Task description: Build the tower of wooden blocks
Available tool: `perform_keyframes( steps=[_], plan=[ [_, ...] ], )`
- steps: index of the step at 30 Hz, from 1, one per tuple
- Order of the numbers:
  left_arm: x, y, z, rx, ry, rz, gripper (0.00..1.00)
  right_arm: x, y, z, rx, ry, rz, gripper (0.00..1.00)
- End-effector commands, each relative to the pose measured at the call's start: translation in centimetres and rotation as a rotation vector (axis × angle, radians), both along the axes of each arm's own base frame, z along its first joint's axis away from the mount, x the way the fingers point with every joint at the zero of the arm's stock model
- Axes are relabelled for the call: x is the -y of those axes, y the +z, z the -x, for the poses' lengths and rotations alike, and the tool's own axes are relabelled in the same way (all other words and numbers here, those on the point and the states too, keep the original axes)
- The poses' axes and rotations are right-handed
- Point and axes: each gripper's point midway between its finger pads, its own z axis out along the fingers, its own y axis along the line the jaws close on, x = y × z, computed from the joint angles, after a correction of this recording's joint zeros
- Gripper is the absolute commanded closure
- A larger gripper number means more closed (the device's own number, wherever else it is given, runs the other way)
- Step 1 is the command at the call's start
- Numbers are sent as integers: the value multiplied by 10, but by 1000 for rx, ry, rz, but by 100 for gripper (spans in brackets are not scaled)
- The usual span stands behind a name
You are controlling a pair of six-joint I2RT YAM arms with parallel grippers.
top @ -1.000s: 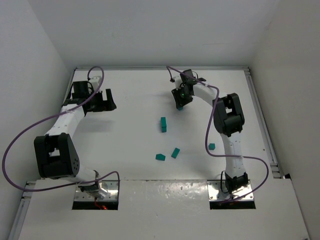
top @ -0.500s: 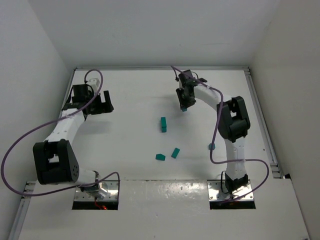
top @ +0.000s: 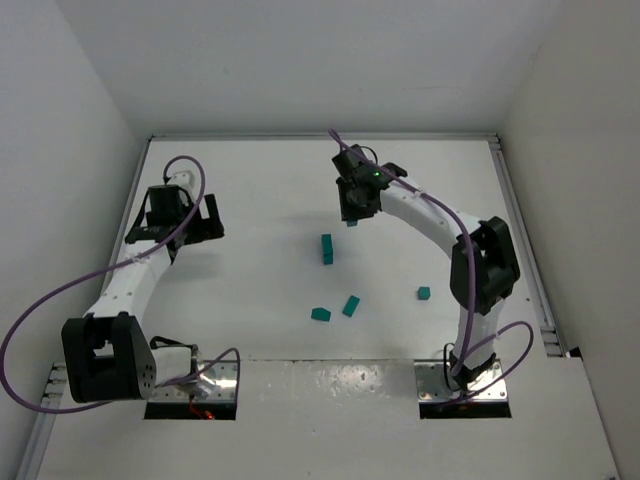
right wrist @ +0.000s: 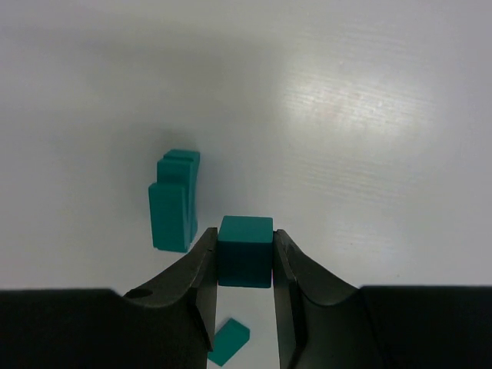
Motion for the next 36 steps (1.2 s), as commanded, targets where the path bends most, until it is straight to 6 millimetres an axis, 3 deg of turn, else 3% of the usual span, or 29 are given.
perform_keyframes(
  steps=[1,7,13,24,36],
  plan=[
    [2,15,-5,52,-1,-5,0,-4,7,22,-25,-38,-36,99],
    [4,15,-8,43,-4,-10,0,-41,10,44,-32,77,-49,99],
    [6,16,-10,43,-7,5,0,-62,10,41,-46,91,-82,99],
    [6,20,-12,52,-14,-4,0,-78,0,32,-63,119,-104,99],
    [4,20,-12,52,-13,-17,0,-77,-13,22,-51,110,-64,99]
  ],
)
